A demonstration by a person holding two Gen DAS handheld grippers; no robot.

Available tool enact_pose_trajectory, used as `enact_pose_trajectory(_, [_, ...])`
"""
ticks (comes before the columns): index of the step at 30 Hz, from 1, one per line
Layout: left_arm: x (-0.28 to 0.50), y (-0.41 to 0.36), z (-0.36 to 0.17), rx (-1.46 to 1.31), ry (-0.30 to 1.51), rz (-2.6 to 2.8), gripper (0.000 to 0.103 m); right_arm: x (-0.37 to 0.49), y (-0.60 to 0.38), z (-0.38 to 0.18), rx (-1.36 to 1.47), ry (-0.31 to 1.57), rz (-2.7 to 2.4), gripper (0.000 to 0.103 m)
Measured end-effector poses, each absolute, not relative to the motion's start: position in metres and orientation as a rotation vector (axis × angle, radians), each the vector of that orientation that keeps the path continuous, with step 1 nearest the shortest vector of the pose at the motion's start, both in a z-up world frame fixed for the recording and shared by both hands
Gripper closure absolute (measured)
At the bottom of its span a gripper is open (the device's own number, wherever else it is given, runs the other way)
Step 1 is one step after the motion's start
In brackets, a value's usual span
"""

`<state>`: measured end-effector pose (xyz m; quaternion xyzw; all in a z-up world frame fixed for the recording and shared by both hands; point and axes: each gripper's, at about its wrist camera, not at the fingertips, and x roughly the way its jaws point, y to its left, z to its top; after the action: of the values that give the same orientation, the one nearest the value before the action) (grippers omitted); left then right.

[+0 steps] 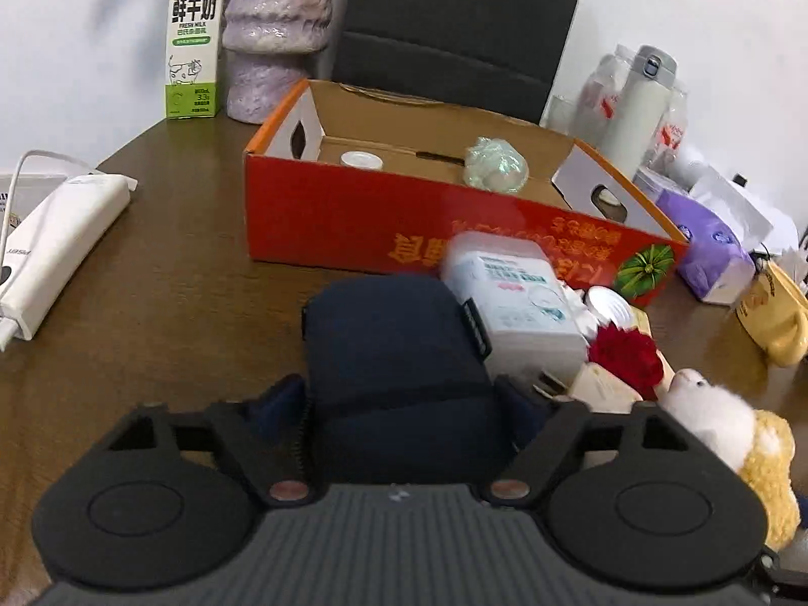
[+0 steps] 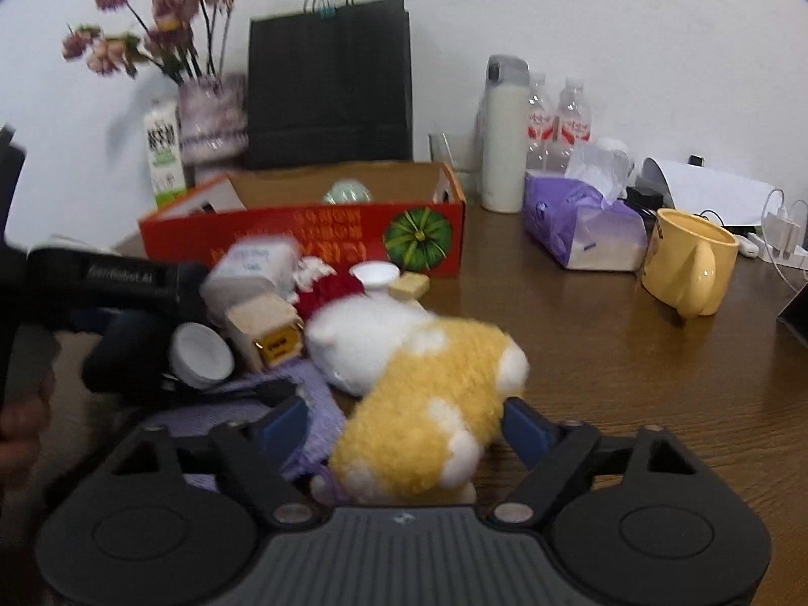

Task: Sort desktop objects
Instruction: 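Grasp the navy zip case with the left tool while the right tool grasps the plush toy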

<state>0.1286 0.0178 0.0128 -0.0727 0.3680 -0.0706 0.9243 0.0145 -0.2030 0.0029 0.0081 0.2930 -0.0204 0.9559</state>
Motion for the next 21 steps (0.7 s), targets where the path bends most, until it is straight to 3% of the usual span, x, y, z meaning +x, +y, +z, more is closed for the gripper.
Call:
enact_pose_trajectory(1, [0.127,0.020,0.014,-0.150,0.741,-0.139,0.036,0.015,-0.203,0.001,0.019,0.600,-0.050,0.046])
enact_pose_trajectory(3, [0.121,0.023,0.020,-0.138,0.736,-0.153,0.037,0.014,-0.206,0.001,0.041,0.594,-0.051,0.052])
enact_pose_trajectory(6, [0.097,0.027,0.039,-0.133,0.651,-0.211,0.037,0.007,-0.210,0.008,0.074,0.558,-0.056,0.056])
enact_pose_trajectory(14, [0.013,0.040,0.102,-0.104,0.481,-0.219,0.038,-0.045,-0.206,0.051,0.026,0.385,-0.061,0.057])
enact_pose_trajectory(21, [-0.060,0.036,0.078,-0.148,0.563,-0.238,0.037,-0.099,-0.215,0.065,0.138,0.361,0.041,0.057])
